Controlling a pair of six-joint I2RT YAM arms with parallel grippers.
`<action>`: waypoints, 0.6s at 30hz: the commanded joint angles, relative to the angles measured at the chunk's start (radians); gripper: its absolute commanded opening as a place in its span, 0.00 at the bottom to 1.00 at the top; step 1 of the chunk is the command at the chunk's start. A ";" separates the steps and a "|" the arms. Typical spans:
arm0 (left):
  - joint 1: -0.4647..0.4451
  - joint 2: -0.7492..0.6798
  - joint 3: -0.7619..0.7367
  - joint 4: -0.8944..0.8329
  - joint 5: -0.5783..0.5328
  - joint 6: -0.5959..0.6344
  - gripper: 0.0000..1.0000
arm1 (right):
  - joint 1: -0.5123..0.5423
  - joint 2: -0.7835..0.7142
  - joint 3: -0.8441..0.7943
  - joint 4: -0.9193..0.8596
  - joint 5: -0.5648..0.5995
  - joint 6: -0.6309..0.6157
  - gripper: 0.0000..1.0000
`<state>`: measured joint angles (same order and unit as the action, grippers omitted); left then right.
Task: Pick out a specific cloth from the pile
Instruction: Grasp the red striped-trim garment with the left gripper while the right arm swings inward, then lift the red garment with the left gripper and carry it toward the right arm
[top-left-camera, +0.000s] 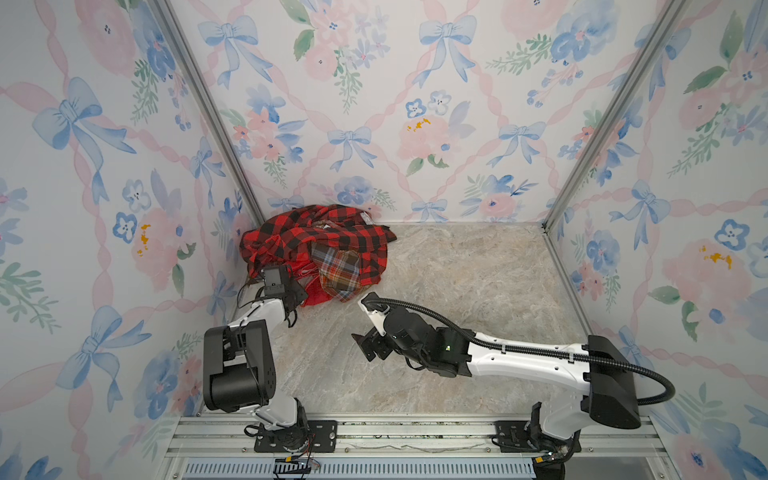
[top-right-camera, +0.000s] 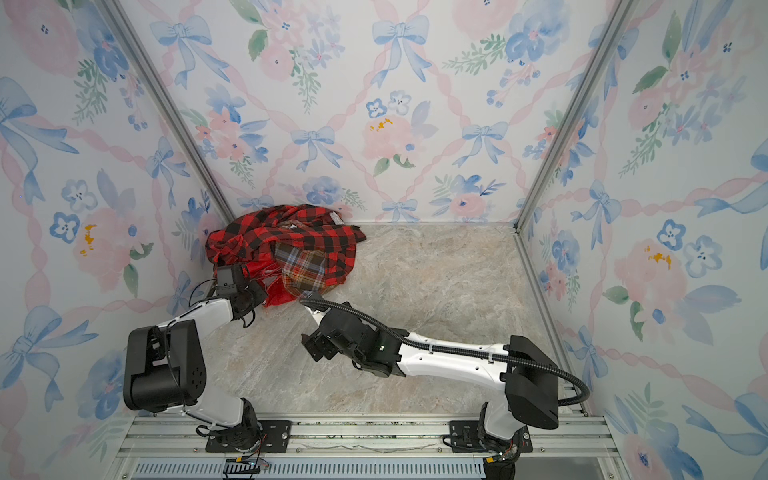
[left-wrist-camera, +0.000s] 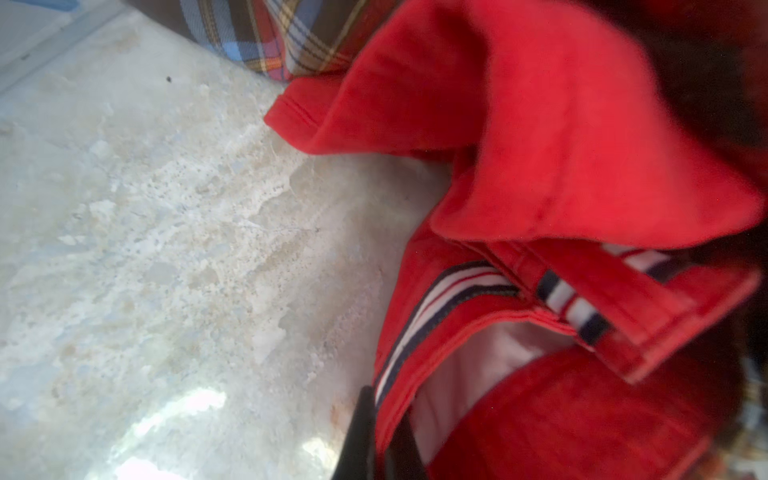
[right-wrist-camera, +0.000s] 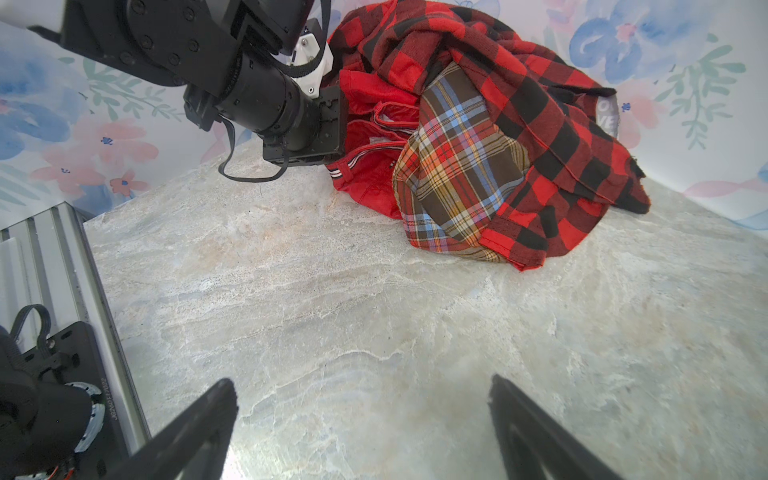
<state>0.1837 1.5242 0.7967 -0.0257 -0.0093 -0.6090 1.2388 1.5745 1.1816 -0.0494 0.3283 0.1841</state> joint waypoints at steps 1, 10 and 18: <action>-0.005 -0.145 -0.007 0.029 0.002 -0.074 0.00 | 0.005 -0.034 -0.011 -0.009 0.028 0.015 0.97; -0.092 -0.355 -0.012 0.066 -0.053 -0.227 0.00 | -0.002 -0.034 -0.014 -0.001 0.009 0.060 0.97; -0.336 -0.343 0.250 0.096 -0.471 -0.165 0.00 | -0.019 -0.061 -0.053 0.010 -0.003 0.110 0.97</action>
<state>-0.1070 1.1988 0.9092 -0.0765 -0.2535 -0.8120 1.2304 1.5513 1.1522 -0.0452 0.3290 0.2581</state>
